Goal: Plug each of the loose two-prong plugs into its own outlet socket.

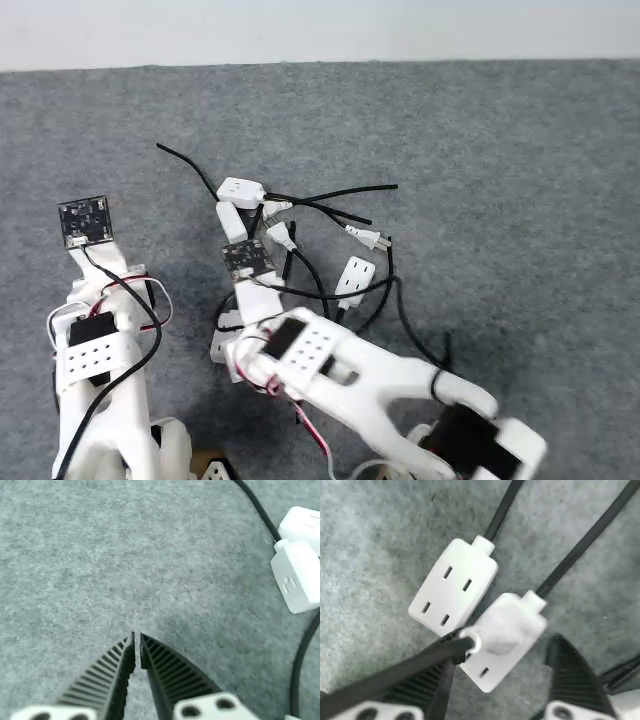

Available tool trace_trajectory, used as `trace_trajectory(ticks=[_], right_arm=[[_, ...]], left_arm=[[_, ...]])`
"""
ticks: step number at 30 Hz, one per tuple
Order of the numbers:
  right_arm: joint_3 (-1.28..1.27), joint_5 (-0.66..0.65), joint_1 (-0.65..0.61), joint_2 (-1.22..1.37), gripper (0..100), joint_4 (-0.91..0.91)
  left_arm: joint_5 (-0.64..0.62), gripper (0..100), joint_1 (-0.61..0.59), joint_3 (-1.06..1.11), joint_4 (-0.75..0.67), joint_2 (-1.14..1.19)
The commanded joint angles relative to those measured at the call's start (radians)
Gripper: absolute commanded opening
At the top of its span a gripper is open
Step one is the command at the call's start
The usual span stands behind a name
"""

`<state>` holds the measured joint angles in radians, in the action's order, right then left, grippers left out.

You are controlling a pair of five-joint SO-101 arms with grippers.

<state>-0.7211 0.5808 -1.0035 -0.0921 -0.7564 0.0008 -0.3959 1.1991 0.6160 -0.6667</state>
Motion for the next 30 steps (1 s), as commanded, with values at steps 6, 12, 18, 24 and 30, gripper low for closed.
trace_trajectory(ticks=[6,12,18,24,30], right_arm=[[0.058,-0.077,-0.016,0.064,25.7,-0.045],[0.060,-0.135,-0.018,0.079,3.0,-0.019],[0.103,-0.138,0.002,0.025,0.8,-0.213],[0.109,-0.236,0.188,-0.252,0.8,-0.404],[0.106,-0.393,0.644,-0.575,0.8,-0.562]], left_arm=[[-0.008,1,-0.012,-0.048,-0.028,-0.015],[-0.008,1,-0.012,-0.047,-0.028,-0.015],[-0.008,1,-0.012,-0.045,-0.035,-0.014],[-0.008,1,-0.008,-0.028,-0.064,-0.014],[-0.003,1,0.084,0.012,-0.055,-0.014]])
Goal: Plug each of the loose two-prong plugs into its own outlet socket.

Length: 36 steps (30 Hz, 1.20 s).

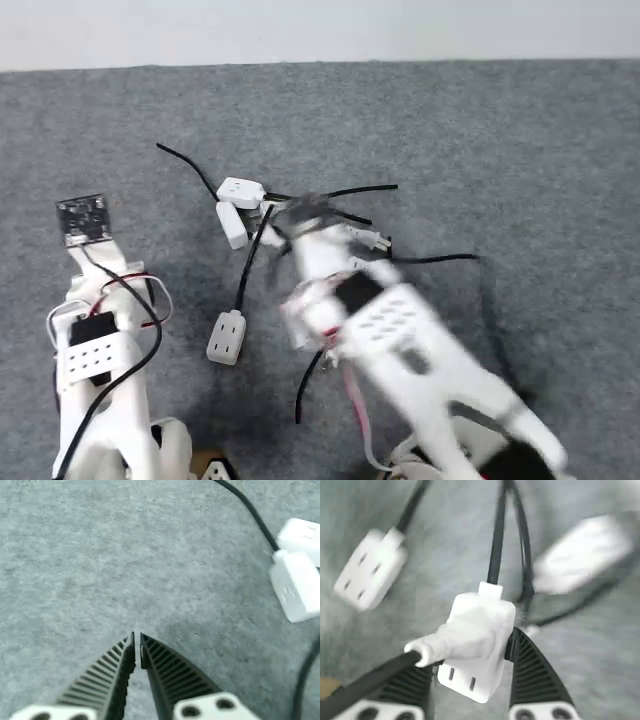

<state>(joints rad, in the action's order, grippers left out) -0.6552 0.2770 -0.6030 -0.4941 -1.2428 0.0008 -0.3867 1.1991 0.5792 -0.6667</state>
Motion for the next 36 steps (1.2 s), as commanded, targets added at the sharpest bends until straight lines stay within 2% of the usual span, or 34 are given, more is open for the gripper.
trace_trajectory(ticks=[1,6,11,14,17,20,23,28,36], right_arm=[[0.040,-0.127,0.334,-0.213,0.8,-0.101],[0.038,-0.347,0.803,-0.300,0.8,-0.160],[0.046,-0.537,1.122,-0.236,0.8,-0.140],[0.049,-0.617,1.276,-0.131,0.8,-0.025],[0.051,-0.663,1.403,0.016,0.8,0.134],[0.052,-0.695,1.480,0.168,1.8,0.306],[0.064,-0.695,1.520,0.278,10.5,0.403],[0.176,-0.701,1.554,0.381,25.5,0.358],[0.245,-0.703,1.554,0.415,23.1,0.260]], left_arm=[[0.009,1,0.103,0.024,-0.017,-0.014],[0.132,2,0.192,0.059,-0.009,-0.021],[0.087,15,0.236,0.036,0.098,-0.023],[0.005,22,0.316,0.028,0.184,-0.023],[-0.061,23,0.394,0.007,0.281,-0.023],[-0.091,23,0.448,-0.016,0.359,-0.023],[-0.104,23,0.476,-0.007,0.359,-0.018],[-0.097,23,0.477,0.031,0.358,-0.014],[-0.017,23,0.470,0.074,0.365,-0.012]])
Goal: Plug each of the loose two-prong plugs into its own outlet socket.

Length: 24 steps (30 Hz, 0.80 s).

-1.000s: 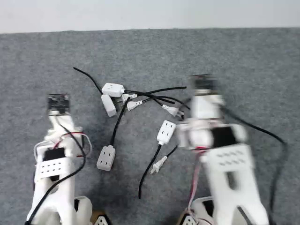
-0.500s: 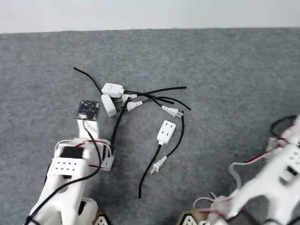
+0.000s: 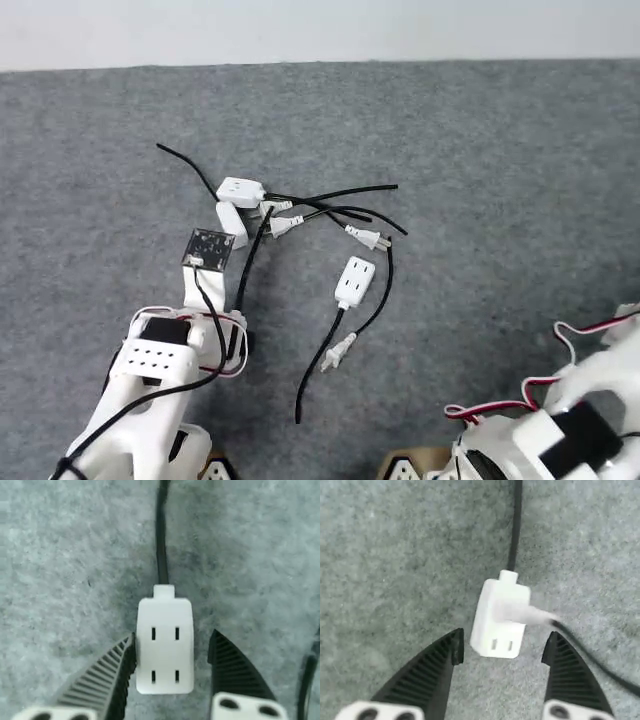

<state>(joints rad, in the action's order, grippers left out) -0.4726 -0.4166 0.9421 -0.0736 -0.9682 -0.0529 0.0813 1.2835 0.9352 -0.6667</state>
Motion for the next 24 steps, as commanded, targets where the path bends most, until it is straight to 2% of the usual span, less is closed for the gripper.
trace_trajectory(ticks=[1,8,13,21,24], right_arm=[[0.063,-0.009,0.010,-0.005,23.1,-0.015],[0.063,-0.009,0.064,-0.005,23.1,-0.015],[0.063,-0.072,0.107,-0.007,23.1,-0.015],[0.063,-0.147,0.196,-0.007,23.2,-0.005],[0.063,-0.166,0.205,-0.007,23.2,-0.007]], left_arm=[[0.037,23,0.005,-0.010,0.009,-0.012],[0.040,20,0.009,-0.007,0.040,-0.012],[0.041,0,0.106,-0.005,0.038,-0.012],[0.023,1,0.198,-0.007,0.040,-0.012],[-0.106,1,0.247,-0.019,0.043,-0.014]])
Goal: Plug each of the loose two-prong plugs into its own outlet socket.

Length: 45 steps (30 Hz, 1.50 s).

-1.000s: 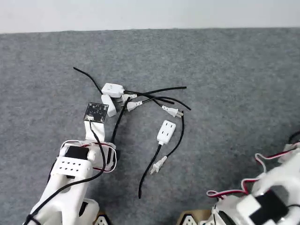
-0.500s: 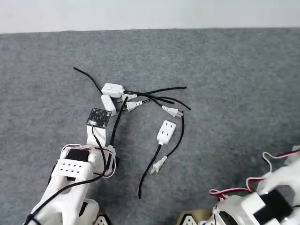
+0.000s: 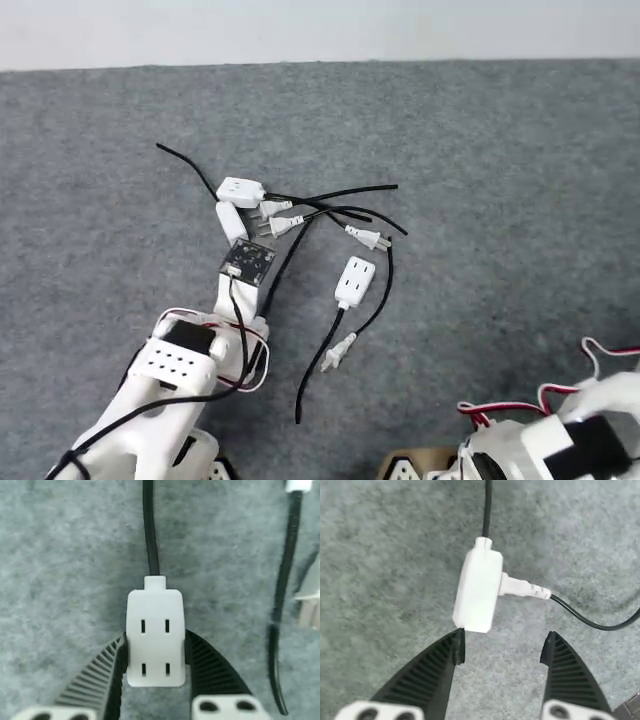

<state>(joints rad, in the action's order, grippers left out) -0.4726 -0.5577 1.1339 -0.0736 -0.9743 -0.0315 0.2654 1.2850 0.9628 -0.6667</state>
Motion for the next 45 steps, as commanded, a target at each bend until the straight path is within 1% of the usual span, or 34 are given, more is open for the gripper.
trace_trajectory(ticks=[1,3,5,7,10,16,19,21,24,26,28,32,35,39,43,45], right_arm=[[0.063,-0.031,0.013,-0.007,23.2,-0.004],[0.063,-0.038,0.013,-0.007,23.2,-0.010],[0.063,-0.038,0.013,-0.007,23.2,-0.021],[0.063,-0.038,0.015,-0.007,23.2,-0.044],[0.063,-0.040,0.012,-0.007,23.2,-0.070],[0.063,-0.040,-0.022,-0.007,23.2,-0.113],[0.063,-0.038,-0.050,-0.007,23.2,-0.142],[0.063,-0.038,-0.067,-0.007,23.2,-0.159],[0.063,-0.038,-0.088,-0.007,23.2,-0.173],[0.063,-0.038,-0.099,-0.007,23.3,-0.173],[0.063,-0.038,-0.116,-0.007,23.3,-0.173],[0.058,-0.029,-0.163,-0.005,23.3,-0.182],[0.058,-0.012,-0.231,-0.004,23.3,-0.242],[0.060,0.137,-0.358,-0.005,23.2,-0.277],[0.061,0.311,-0.519,-0.004,23.1,-0.302],[0.057,0.391,-0.615,0.002,23.1,-0.308]], left_arm=[[-0.175,1,0.086,-0.038,0.018,-0.014],[-0.242,1,0.132,-0.074,0.052,-0.012],[-0.272,1,0.183,-0.122,0.086,-0.003],[-0.304,1,0.204,-0.170,0.094,0.048],[-0.358,1,0.195,-0.259,0.083,0.196],[-0.437,1,0.107,-0.498,0.077,0.559],[-0.463,1,0.109,-0.591,0.072,0.667],[-0.470,1,0.110,-0.613,0.037,0.690],[-0.470,2,0.109,-0.601,-0.008,0.690],[-0.471,4,0.106,-0.587,-0.026,0.690],[-0.497,8,0.104,-0.575,-0.038,0.690],[-0.535,20,0.106,-0.561,-0.038,0.689],[-0.543,26,0.089,-0.542,-0.015,0.654],[-0.528,31,0.069,-0.424,-0.077,0.511],[-0.456,33,0.064,-0.280,-0.127,0.315],[-0.428,33,0.034,-0.232,-0.132,0.218]])
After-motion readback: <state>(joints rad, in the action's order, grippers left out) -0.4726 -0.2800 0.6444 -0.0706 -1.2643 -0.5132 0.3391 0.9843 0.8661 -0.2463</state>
